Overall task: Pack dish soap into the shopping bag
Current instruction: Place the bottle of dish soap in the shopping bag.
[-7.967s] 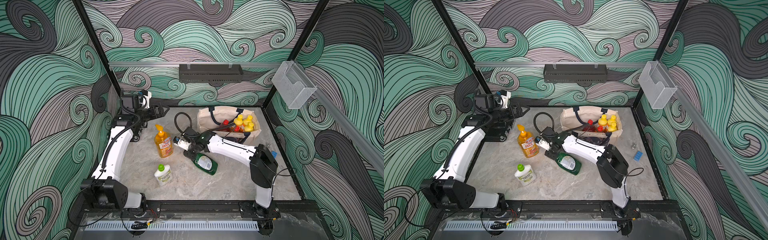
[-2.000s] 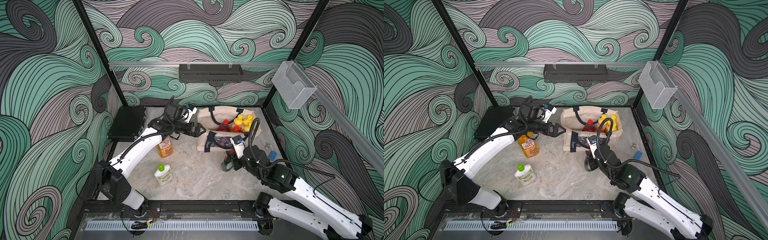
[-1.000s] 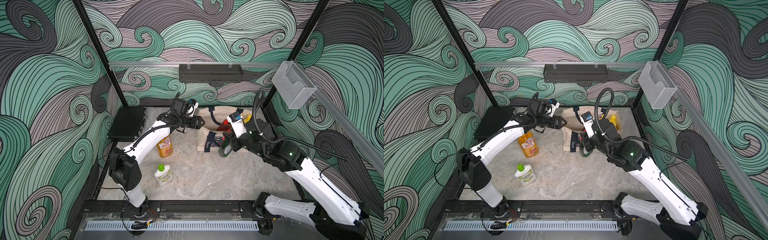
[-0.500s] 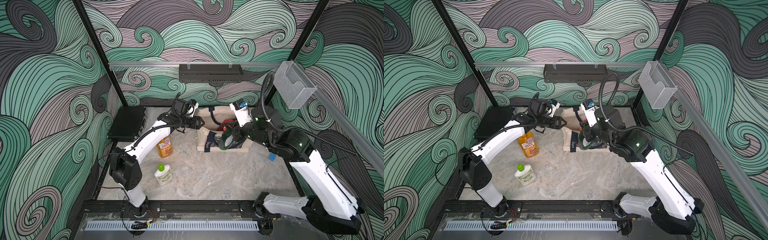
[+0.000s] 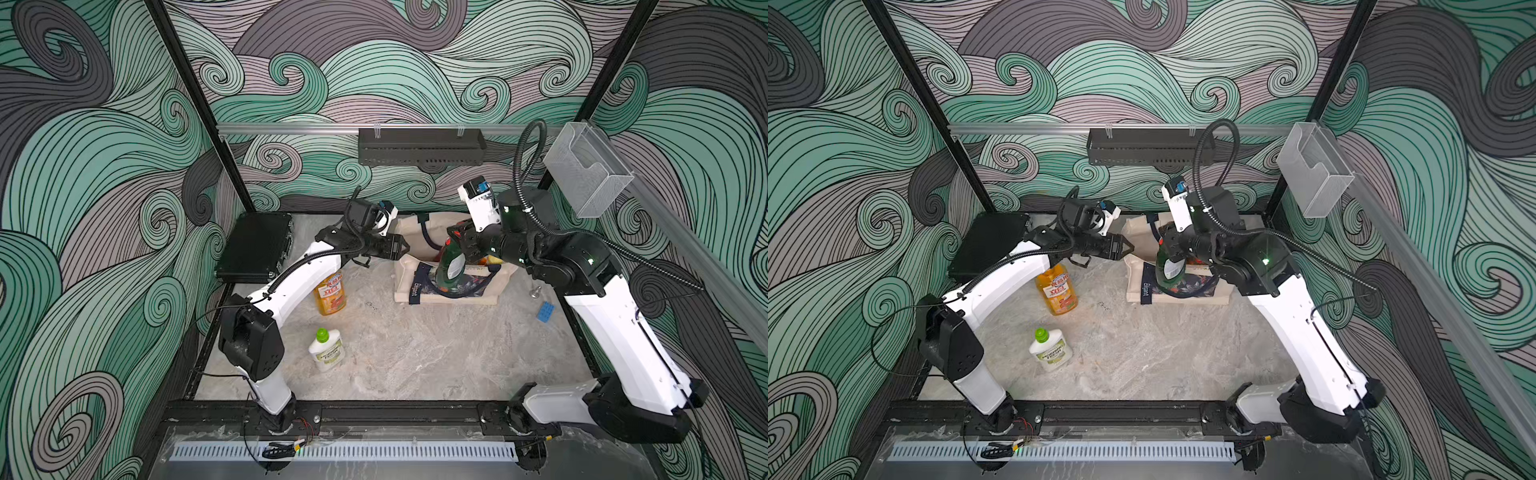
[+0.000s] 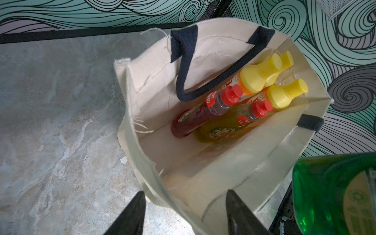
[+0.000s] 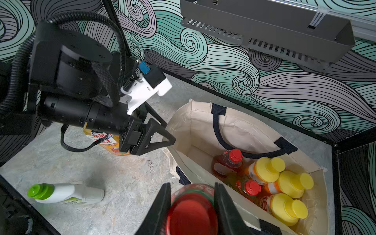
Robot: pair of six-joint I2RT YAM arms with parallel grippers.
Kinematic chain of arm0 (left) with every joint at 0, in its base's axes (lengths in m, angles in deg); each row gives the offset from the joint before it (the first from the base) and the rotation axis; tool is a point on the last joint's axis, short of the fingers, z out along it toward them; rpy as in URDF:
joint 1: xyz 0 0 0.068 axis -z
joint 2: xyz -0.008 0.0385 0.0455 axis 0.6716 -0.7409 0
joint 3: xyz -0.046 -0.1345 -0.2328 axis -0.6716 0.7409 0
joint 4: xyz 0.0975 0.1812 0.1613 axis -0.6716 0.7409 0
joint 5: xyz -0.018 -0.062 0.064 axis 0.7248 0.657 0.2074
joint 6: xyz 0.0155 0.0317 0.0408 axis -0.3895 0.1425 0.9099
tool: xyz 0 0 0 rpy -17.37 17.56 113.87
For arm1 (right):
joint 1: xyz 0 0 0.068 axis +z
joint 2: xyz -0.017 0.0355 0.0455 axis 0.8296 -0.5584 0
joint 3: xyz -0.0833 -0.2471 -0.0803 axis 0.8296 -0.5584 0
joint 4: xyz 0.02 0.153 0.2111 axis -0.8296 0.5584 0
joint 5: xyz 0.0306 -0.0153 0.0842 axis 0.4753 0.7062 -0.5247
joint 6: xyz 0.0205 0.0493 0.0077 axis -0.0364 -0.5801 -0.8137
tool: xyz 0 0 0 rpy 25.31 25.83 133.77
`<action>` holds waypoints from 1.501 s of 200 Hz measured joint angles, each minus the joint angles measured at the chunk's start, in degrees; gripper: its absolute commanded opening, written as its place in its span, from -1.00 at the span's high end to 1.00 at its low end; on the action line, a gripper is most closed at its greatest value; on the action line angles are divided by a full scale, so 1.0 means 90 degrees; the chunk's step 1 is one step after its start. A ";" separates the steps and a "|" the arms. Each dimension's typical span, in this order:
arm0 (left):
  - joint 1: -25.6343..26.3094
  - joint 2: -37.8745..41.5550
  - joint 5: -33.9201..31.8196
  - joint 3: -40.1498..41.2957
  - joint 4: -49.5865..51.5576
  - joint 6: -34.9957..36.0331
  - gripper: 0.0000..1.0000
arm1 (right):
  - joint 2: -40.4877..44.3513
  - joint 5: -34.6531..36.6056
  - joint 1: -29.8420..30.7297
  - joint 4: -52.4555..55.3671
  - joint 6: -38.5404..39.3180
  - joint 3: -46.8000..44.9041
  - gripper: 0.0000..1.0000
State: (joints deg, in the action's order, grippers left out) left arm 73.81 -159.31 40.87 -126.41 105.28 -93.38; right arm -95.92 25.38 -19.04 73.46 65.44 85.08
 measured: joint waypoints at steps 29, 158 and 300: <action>-0.0007 -0.0005 0.0109 0.0029 -0.0010 -0.0041 -0.21 | -0.0321 -0.0141 -0.0238 0.0012 0.0012 0.0340 1.00; -0.0010 -0.0068 0.0432 0.0036 -0.0012 -0.0165 -0.18 | -0.1809 -0.0607 -0.0872 -0.0386 0.0289 0.1098 1.00; -0.0010 -0.0070 0.0573 0.0036 0.0024 -0.0165 -0.17 | -0.2540 -0.0971 -0.1326 -0.1894 0.0287 0.0590 1.00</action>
State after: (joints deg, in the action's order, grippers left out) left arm 73.72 -159.94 46.03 -126.08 105.49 -94.87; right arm -118.79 16.64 -30.98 56.41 68.02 90.39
